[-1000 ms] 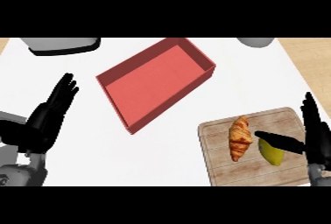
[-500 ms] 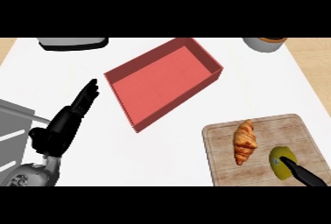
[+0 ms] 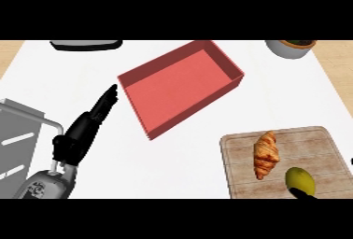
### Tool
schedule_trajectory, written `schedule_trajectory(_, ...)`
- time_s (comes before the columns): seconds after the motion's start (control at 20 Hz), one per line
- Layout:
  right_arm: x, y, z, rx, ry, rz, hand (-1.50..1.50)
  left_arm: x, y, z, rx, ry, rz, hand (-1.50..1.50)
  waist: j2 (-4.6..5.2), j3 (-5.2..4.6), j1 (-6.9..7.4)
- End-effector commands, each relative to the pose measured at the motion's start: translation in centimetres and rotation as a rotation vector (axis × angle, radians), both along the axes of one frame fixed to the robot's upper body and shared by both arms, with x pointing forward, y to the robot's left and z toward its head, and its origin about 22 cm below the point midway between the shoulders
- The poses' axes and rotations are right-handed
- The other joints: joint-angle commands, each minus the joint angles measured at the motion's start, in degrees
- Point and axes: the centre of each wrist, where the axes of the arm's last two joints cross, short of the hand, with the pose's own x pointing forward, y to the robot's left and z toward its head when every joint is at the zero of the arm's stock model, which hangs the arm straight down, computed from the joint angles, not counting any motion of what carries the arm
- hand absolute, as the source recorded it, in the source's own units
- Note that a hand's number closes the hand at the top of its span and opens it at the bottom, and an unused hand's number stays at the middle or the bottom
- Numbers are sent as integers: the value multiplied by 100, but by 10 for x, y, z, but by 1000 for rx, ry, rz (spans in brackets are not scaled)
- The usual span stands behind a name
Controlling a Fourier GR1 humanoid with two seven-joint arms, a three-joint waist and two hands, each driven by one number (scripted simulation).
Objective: Pick the lemon from the cutting board and place it in the cardboard box
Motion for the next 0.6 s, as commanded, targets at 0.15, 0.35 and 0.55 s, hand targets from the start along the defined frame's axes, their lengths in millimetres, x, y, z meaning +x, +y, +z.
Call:
schedule_trajectory(0.15,-1,54,66,66,126,-68,-150,4,-15,6,-15,-4,-30,0,-4,56,181)
schedule_trajectory(0.35,9,81,97,48,108,-135,-150,5,-19,1,-30,-3,-40,0,13,85,273)
schedule_trajectory(0.55,19,94,96,29,137,-153,-150,4,-25,-6,-9,-8,-60,0,22,98,304)
